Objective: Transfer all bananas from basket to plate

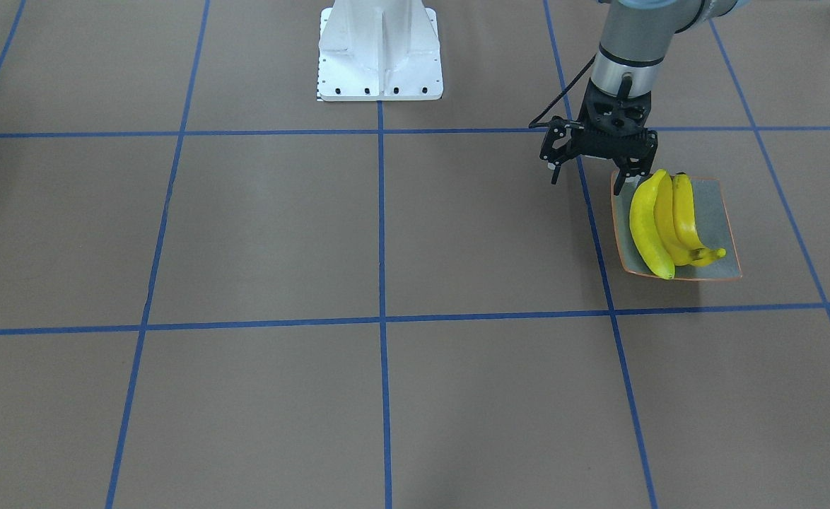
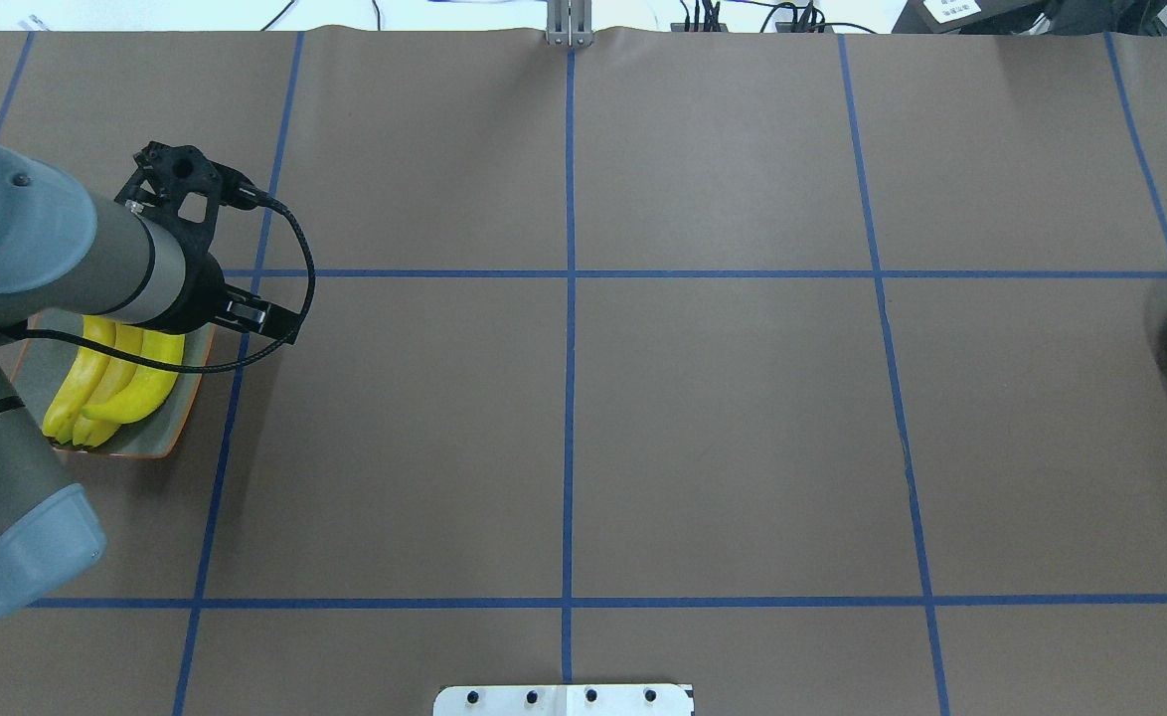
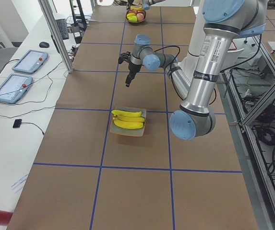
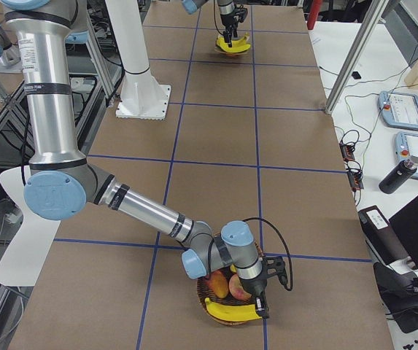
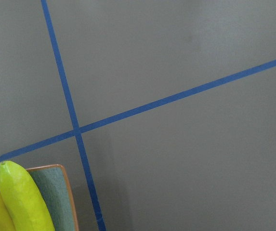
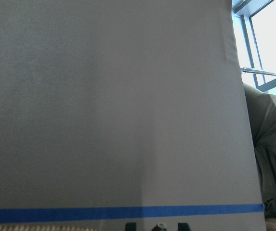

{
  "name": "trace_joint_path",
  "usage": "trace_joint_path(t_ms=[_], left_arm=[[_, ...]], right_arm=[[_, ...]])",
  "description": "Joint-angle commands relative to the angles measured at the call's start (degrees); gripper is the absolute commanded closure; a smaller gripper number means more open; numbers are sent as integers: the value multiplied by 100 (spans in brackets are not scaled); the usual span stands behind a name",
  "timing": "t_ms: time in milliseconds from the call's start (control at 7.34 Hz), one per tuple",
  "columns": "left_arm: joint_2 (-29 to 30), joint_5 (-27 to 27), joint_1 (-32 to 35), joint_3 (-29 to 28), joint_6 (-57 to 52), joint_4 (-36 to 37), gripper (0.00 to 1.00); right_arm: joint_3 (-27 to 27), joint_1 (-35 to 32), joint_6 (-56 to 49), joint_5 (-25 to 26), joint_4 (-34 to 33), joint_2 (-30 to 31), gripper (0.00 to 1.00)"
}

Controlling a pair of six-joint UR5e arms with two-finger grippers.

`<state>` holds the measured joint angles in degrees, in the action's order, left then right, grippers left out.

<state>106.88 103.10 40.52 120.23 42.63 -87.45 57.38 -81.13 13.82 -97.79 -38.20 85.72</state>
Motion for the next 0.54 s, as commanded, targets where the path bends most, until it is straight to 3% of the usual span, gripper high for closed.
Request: trace_joint_path(t_ms=[0, 409], left_arm=[[-1, 0, 0, 0, 0, 0, 0], [-1, 0, 0, -18, 0, -9, 0]], right_arm=[[133, -95, -133, 407, -38, 41, 100], [430, -306, -257, 743, -318, 24, 100]])
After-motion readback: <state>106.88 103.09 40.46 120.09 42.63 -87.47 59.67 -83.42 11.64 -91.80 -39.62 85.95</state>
